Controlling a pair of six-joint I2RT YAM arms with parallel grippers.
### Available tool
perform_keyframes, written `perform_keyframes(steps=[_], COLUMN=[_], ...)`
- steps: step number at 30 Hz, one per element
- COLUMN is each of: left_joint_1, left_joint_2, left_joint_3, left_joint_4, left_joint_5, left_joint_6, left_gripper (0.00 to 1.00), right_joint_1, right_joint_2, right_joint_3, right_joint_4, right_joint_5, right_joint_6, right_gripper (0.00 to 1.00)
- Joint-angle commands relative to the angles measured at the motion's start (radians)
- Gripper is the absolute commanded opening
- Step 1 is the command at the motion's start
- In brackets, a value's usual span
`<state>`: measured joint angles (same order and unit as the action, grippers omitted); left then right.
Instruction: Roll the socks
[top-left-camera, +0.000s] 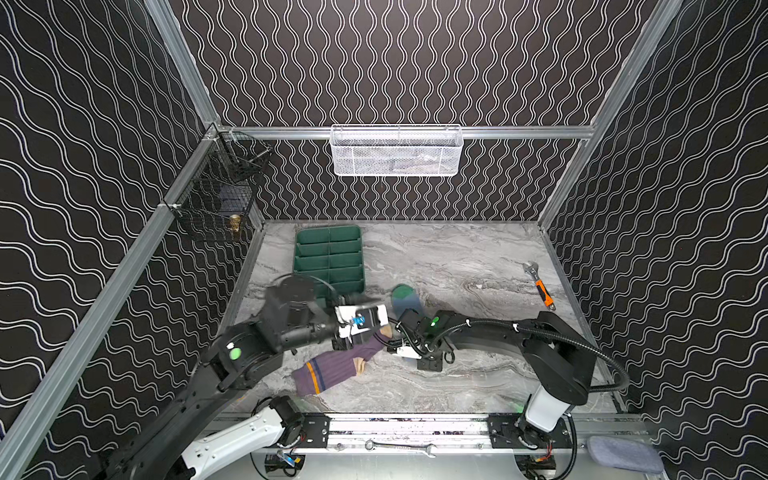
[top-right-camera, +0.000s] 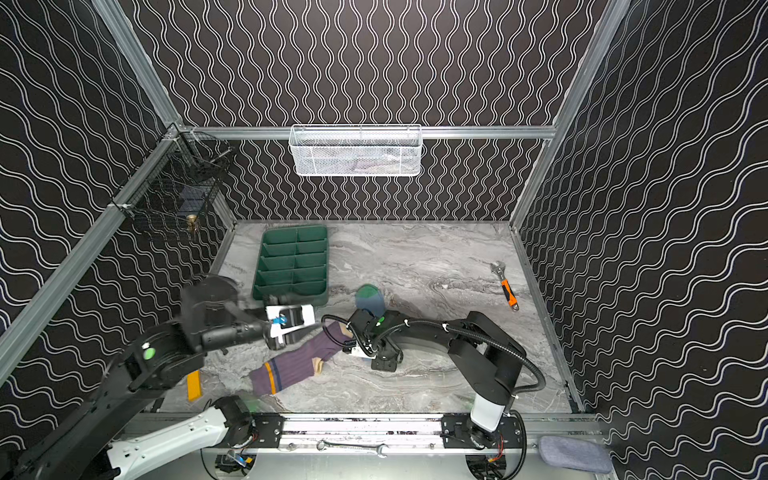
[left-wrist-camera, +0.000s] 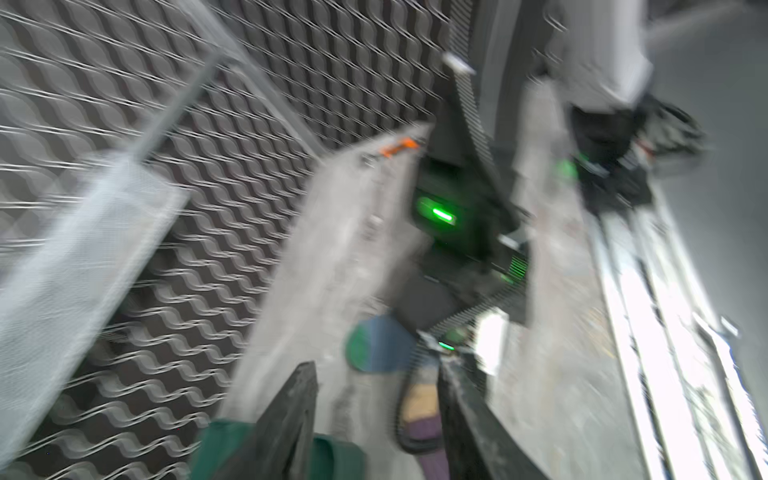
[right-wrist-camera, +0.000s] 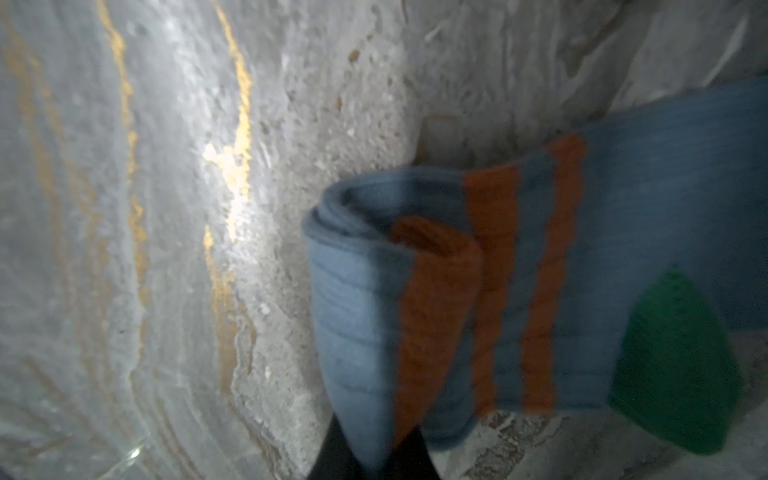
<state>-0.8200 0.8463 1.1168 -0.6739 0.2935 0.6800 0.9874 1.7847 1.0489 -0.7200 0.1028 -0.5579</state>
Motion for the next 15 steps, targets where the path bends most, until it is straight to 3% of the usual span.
perform_keyframes(steps=[1, 4, 6, 9, 15], left_joint_1=[-0.102, -0.349, -0.444, -0.483, -0.5], left_joint_2=[0.042, 0.154, 0.277, 0.455, 0.569], left_joint_3=[-0.115, -0.235, -0.285, -0.311, -0.409], left_joint_4=[-0.025, 0.097, 0.169, 0.285, 0.563], left_joint_5=[-0.021, -0.351, -0.519, -0.66, -0.806], left_joint_6=[0.069, 0.092, 0.082, 0.004, -0.062], left_gripper=[0.53, 0.54, 0.52, 0.46, 0.5], right_joint_1=[-0.015, -0.031, -0.039, -0.05, -0.073], right_joint_2=[0.078, 0.101, 0.107, 0.107, 0.147], right_joint_3=[-0.001, 0.021, 0.028, 0.037, 0.055], right_joint_4=[-0.089, -0.095, -0.094, -0.09, -0.103], right_joint_5=[-0.188, -0.198, -0.205, -0.224, -0.319], right_joint_6=[-0.002, -0.003, -0.003, -0.006, -0.014], right_gripper=[0.0, 0.0, 0.0, 0.0, 0.0])
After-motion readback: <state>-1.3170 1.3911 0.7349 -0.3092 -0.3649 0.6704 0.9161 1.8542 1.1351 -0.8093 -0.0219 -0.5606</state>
